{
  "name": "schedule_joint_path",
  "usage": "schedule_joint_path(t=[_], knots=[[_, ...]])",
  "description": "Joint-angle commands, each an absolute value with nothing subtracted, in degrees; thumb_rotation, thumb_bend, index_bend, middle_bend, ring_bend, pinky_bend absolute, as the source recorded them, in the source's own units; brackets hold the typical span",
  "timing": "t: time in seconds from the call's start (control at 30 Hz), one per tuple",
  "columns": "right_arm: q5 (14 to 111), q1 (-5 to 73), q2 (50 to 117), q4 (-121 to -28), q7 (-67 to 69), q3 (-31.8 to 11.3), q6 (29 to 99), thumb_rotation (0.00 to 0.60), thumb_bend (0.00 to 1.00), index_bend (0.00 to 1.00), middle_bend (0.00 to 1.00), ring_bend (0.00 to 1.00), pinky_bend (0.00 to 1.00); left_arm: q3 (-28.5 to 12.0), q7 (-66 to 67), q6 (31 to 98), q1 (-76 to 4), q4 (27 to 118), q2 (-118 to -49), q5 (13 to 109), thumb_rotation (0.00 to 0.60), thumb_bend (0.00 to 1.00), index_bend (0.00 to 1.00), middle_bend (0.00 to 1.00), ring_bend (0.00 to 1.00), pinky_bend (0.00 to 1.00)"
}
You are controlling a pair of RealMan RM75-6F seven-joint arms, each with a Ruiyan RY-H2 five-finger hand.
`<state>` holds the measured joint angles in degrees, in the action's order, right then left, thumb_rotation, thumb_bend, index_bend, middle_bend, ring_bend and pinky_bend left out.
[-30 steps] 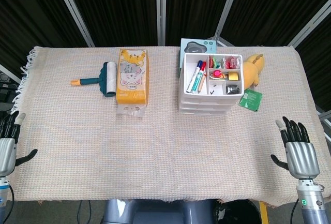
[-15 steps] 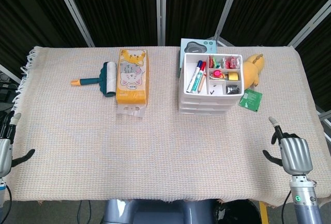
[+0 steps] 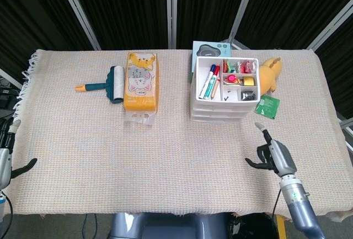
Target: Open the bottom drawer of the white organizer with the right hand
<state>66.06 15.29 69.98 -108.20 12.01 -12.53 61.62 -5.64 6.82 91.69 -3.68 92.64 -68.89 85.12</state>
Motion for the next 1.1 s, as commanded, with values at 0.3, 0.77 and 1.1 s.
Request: schedule_joint_path(t=[0.3,0.77,1.1], knots=[[41.30,24.81,71.88,-106.85,39.87,-23.35,34.33,0.600,0.19,0.16,0.88,0.92,0.74,-5.88,5.41,91.84,-3.68,92.99,-68.15,85.30,0.600,0.06,0.00,0.00,0.00,0.00],[33.60,29.71,78.74,-94.57,48.14,-26.03,21.37,0.600,0.20,0.18,0.88,0.92,0.74,-6.02,4.92,91.50,-3.84,93.15,-67.98,85.12,0.600,0.06,0.00,0.00,0.00,0.00],[31.97,31.83,84.92,-87.27,49.82,-27.27,18.74,0.600,0.21,0.18,0.88,0.92,0.74,-6.14,4.67,91.35,-3.82,93.32,-67.77,84.79,0.600,0.06,0.00,0.00,0.00,0.00]])
